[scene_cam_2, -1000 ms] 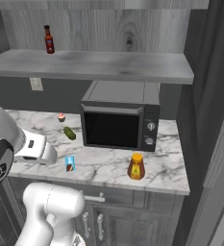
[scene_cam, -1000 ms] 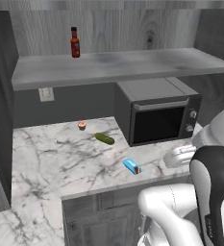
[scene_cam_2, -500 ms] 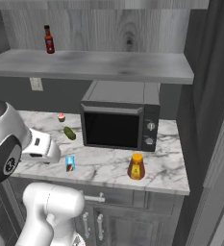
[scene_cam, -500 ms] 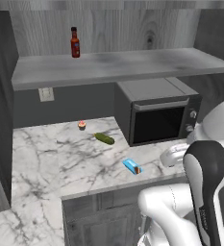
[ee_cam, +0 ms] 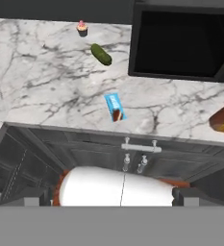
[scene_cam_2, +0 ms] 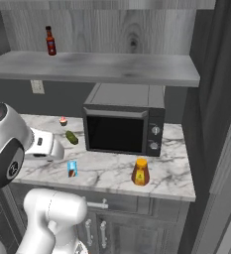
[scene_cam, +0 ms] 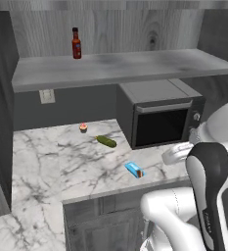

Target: Pick the honey bottle and bar from the counter and place them in the cabinets closest to them.

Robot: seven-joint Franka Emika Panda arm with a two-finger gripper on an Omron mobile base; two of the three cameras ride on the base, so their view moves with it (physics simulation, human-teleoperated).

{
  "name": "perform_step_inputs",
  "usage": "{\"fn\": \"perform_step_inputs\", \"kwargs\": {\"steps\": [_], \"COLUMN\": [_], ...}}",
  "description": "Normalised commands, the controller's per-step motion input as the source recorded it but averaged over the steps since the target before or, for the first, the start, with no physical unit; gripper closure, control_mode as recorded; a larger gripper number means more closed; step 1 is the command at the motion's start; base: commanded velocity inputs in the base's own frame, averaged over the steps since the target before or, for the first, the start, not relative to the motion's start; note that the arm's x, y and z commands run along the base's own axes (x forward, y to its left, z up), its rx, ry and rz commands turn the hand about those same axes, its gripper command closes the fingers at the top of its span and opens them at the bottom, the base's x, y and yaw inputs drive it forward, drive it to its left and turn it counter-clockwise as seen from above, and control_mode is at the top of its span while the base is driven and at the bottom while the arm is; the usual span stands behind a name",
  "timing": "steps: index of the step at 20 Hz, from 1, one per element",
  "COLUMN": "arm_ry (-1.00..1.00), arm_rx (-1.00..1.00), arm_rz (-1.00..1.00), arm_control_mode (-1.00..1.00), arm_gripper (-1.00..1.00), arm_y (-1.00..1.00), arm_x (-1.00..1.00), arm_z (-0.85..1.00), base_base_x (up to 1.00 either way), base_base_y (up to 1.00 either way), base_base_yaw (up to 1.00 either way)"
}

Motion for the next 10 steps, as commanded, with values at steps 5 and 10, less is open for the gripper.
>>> {"fn": "perform_step_inputs", "kwargs": {"steps": [5,10], "arm_ry": [-0.20,-0.15], "arm_rx": [0.00,0.00], "arm_rz": [0.02,0.02], "arm_control_mode": [-1.00,-1.00], "arm_gripper": [-1.00,-1.00], "arm_y": [0.15,0.15], "arm_x": [0.07,0.09], "arm_z": [-0.47,-0.55], "base_base_x": [0.00,0.00], "base_base_y": [0.00,0.00], "base_base_yaw": [0.00,0.00]}}
